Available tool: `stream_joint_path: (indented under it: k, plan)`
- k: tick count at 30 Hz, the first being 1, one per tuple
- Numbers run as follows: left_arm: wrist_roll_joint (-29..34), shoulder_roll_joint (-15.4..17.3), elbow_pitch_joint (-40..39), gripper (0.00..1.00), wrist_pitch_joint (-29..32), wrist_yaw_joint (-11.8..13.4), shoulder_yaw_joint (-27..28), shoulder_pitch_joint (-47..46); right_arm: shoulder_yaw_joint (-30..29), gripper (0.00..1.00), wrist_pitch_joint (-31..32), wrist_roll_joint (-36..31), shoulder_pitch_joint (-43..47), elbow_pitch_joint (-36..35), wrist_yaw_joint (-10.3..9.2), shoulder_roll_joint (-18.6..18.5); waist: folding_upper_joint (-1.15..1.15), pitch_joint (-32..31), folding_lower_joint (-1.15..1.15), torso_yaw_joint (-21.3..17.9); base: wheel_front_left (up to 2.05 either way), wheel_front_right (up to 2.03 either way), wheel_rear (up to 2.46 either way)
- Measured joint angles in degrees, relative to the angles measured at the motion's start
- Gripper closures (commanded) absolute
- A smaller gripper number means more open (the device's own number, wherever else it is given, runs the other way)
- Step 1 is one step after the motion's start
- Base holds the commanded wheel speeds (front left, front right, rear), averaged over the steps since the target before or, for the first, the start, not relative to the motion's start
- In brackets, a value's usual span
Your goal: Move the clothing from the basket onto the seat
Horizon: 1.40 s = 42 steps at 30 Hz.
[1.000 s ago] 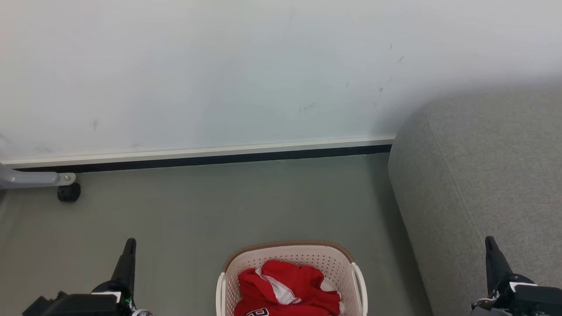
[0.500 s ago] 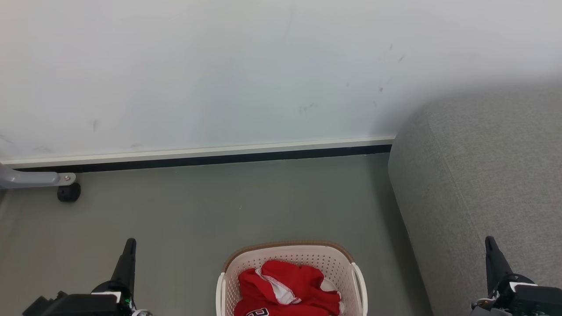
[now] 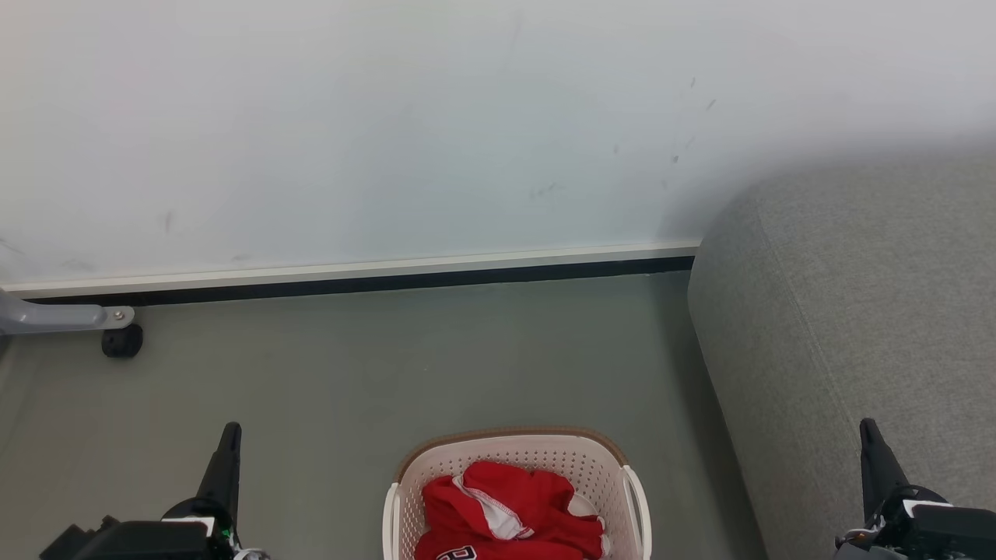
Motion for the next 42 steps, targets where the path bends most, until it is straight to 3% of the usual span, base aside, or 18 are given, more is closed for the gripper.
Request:
stream_joint_path:
  k: [7, 8, 14, 24, 32, 42]
  plan:
    - [0.0, 0.0, 0.0, 1.00, 0.0, 0.0, 0.0, 0.0, 0.0, 1.00, 0.0, 0.0, 0.0, 0.0, 0.01, 0.0, 0.00, 0.0, 0.00, 0.0, 0.00, 0.00, 0.00]
    - [0.0, -0.1, 0.3, 0.00, 0.0, 0.0, -0.1, 0.2, 0.1, 0.00, 0.0, 0.0, 0.1, 0.3, -0.01, 0.1, 0.00, 0.0, 0.00, 0.0, 0.00, 0.00, 0.00]
    - [0.0, -0.9, 3.8, 0.00, 0.0, 0.1, -0.4, 3.3, 0.4, 0.00, 0.0, 0.0, 2.9, 4.0, -0.35, 1.3, 0.00, 0.0, 0.00, 0.0, 0.00, 0.00, 0.00]
    - [0.9, -0.9, 3.2, 0.00, -1.8, 0.1, -2.2, 3.9, 2.3, 0.00, -2.0, -0.3, 3.5, 3.5, -0.34, 1.4, 0.00, 0.0, 0.00, 0.0, 0.00, 0.00, 0.00]
    - [3.8, -0.9, 1.7, 0.00, -3.7, 1.1, -2.7, 3.9, 3.2, 0.00, -3.6, -1.9, 3.5, 2.2, -0.43, 1.3, 0.00, 0.0, 0.00, 0.0, 0.00, 0.00, 0.00]
    - [11.5, -0.5, -0.4, 0.00, -5.7, 2.6, -4.0, 3.7, 4.7, 0.00, -5.6, -8.4, 3.5, 0.2, -2.61, 1.3, 0.00, -0.1, 0.00, 0.0, 0.00, 0.00, 0.00]
